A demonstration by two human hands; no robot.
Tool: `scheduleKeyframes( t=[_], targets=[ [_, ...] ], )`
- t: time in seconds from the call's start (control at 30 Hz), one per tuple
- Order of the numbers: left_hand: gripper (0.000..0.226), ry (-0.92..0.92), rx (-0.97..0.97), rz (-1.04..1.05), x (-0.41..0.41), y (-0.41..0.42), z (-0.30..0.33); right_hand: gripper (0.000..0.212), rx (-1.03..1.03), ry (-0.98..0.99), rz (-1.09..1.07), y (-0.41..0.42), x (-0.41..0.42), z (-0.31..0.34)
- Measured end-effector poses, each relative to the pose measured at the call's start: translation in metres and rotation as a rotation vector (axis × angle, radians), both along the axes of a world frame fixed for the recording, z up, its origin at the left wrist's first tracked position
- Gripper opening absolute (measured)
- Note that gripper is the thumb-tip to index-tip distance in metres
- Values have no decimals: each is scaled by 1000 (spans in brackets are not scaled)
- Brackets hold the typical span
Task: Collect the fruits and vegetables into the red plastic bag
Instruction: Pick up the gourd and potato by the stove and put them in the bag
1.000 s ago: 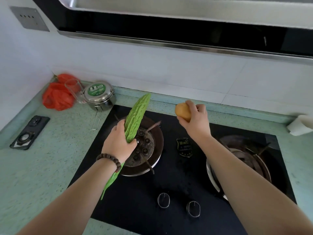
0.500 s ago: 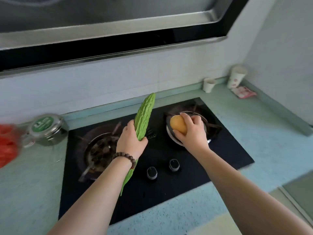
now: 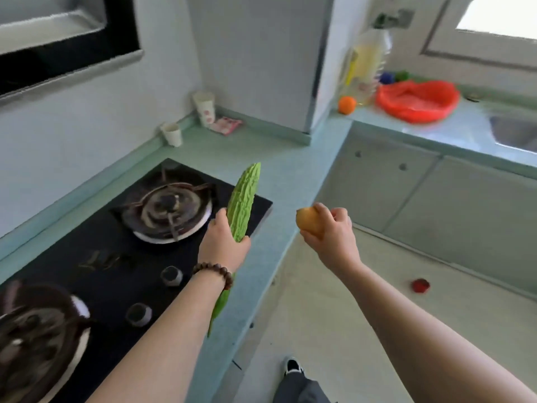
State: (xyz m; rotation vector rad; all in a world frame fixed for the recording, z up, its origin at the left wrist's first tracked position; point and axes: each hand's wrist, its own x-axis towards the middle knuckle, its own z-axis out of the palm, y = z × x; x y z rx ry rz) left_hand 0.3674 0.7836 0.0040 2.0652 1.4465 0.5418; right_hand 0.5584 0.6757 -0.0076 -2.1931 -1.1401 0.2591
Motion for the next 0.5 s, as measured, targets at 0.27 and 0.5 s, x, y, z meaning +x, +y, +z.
scheduleKeyframes(
  t=[0.27, 0.5],
  targets=[
    [58, 10, -16, -281, 119, -29, -1, 61, -27, -9, -317, -85, 84, -4],
    [66, 34, -24, -402, 218, -35, -10, 59, -17, 2, -459, -114, 160, -16]
  ],
)
